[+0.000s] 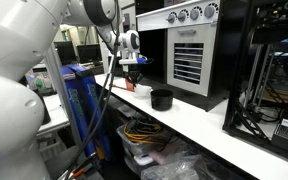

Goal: Pour the contents in the white bowl into the black mug

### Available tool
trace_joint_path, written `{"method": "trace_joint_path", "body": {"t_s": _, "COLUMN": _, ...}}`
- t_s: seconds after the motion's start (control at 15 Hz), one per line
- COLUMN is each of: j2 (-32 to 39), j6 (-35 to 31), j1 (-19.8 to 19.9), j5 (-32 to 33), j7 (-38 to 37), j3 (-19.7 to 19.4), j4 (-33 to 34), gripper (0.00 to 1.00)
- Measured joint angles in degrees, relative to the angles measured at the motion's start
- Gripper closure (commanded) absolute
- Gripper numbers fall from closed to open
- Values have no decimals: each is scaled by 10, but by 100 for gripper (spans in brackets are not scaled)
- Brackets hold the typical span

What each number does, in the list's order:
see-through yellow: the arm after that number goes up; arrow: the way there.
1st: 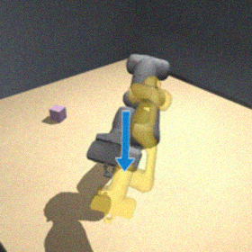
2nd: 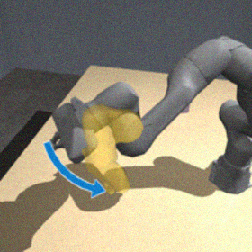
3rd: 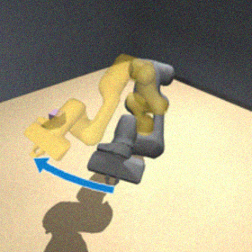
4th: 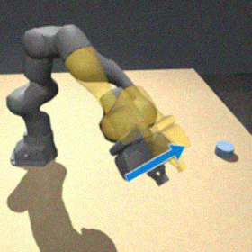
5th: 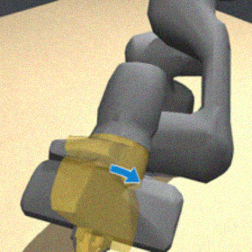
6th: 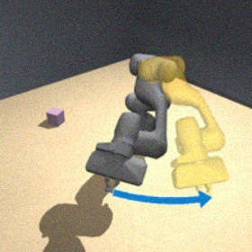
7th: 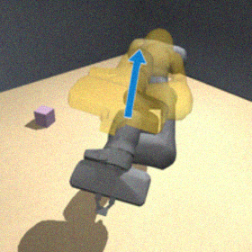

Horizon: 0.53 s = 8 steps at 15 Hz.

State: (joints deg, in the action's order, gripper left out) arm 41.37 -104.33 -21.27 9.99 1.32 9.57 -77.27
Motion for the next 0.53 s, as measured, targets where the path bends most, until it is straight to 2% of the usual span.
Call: {"method": "trace_joint_path", "body": {"t_s": 0.53, "j2": 0, "j6": -28, "j1": -5, "j5": 24, "j7": -31, "j3": -3, "j4": -4, "gripper": 99}}
